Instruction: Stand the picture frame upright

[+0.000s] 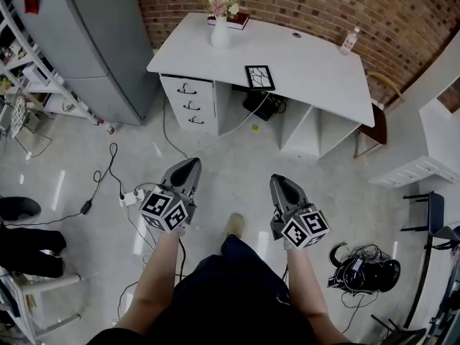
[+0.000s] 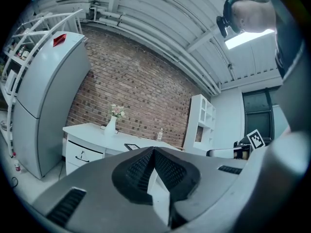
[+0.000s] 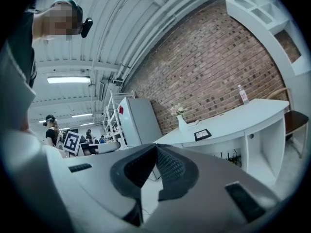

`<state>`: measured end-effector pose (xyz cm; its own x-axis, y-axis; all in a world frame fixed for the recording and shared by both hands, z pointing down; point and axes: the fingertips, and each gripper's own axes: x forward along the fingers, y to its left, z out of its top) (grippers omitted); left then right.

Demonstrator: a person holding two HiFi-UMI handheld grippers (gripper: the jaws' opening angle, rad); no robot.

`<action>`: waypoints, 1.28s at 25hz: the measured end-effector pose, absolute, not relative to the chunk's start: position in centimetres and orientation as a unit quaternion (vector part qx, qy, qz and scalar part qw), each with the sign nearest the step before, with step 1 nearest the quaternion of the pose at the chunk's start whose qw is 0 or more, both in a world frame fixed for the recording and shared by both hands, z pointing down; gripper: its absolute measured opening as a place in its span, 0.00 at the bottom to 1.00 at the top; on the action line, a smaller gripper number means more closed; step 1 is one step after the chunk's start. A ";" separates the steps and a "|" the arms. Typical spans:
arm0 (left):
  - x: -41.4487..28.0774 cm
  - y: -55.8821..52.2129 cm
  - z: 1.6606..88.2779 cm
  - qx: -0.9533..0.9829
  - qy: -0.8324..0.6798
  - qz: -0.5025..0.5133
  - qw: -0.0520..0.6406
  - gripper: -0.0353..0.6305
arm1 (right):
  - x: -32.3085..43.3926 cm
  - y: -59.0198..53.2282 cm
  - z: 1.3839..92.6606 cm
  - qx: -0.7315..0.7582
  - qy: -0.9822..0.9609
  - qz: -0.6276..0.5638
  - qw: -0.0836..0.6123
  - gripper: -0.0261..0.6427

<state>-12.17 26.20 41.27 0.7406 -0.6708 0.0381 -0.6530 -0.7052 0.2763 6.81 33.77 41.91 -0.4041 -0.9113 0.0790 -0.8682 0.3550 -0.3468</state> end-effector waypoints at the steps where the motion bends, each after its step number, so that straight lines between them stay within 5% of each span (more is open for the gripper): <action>1: -11.8 25.3 41.2 0.923 -0.358 -0.032 0.137 0.05 | 7.2 32.7 41.9 -0.542 0.821 -0.170 0.064 0.05; 32: -0.7 11.7 43.5 0.937 -0.312 0.037 0.154 0.05 | 14.8 16.0 45.4 -0.515 0.825 -0.224 0.067 0.05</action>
<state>-0.67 11.69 43.52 0.8022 -0.5735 0.1661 -0.5965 -0.7576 0.2649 14.82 16.02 45.37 -0.4602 -0.8798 0.1190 -0.8195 0.3694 -0.4382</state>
